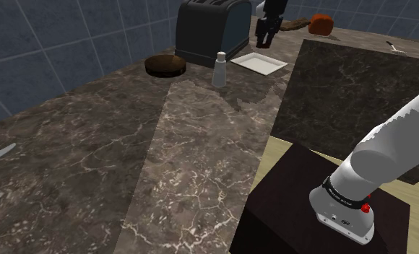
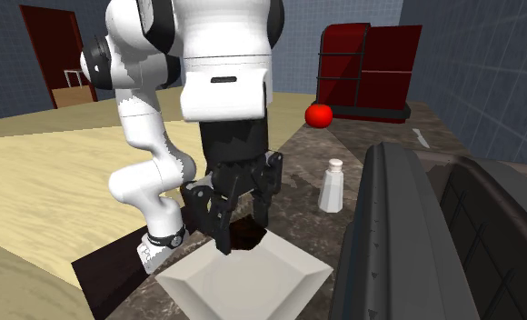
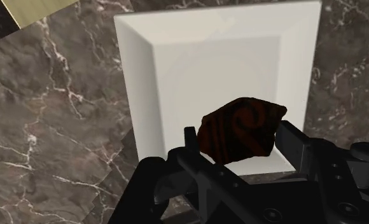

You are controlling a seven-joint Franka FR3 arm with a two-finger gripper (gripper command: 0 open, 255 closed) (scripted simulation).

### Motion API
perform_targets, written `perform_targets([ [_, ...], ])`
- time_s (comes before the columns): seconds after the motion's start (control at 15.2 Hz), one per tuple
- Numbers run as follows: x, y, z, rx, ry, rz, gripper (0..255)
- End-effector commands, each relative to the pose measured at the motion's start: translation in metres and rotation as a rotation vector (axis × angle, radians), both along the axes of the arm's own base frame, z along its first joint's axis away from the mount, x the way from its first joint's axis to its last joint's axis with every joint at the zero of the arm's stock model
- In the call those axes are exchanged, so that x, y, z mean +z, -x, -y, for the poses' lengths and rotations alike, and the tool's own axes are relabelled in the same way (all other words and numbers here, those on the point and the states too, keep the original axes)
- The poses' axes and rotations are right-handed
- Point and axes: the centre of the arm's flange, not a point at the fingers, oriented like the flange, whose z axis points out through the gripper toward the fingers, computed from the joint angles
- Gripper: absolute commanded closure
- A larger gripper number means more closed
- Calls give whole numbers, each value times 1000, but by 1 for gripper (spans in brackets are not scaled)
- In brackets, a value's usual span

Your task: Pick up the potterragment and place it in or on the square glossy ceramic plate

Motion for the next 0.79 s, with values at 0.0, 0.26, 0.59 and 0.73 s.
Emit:
perform_targets([
  [0.0, -9, -1, 0, 0, 0, 1, 255],
  [0.26, -30, -1, 0, 0, 0, 1, 255],
  [0.59, -57, -1, 0, 0, 0, 1, 255],
  [0.73, -62, -1, 0, 0, 0, 1, 255],
])
